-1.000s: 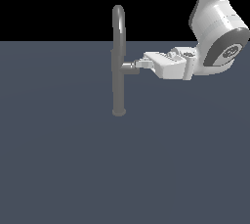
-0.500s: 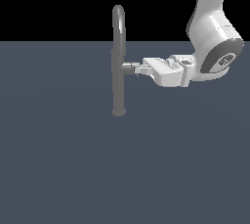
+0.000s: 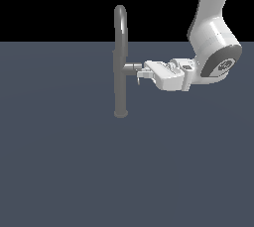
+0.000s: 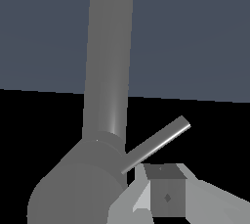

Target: Turn on the faucet by rotating a designated handle.

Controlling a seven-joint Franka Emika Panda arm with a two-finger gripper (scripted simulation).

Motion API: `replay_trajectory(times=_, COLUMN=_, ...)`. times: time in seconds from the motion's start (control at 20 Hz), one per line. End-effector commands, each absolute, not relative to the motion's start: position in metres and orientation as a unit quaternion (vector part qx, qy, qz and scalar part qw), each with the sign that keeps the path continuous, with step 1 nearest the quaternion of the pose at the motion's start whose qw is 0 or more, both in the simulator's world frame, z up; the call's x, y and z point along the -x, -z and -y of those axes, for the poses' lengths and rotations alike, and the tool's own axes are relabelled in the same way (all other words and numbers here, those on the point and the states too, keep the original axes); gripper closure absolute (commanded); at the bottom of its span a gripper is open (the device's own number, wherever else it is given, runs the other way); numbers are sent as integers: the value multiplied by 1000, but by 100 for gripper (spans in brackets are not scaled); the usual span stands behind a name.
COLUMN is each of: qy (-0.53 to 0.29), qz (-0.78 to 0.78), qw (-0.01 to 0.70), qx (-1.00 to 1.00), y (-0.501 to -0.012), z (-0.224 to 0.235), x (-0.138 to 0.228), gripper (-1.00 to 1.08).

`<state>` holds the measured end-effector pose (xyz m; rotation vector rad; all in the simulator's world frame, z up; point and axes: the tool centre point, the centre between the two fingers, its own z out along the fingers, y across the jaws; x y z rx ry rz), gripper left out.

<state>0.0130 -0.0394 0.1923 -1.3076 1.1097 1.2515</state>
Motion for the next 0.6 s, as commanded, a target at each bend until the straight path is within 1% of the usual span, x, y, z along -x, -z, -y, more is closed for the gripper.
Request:
replay_trajectory(times=0.0, qy=-515, qz=-464, qw=485, qx=533, y=-177, z=38, x=-19, gripper=108)
replay_trajectory(times=0.55, qy=-522, qz=-478, qw=477, qx=521, y=-137, z=37, x=-33, gripper=108)
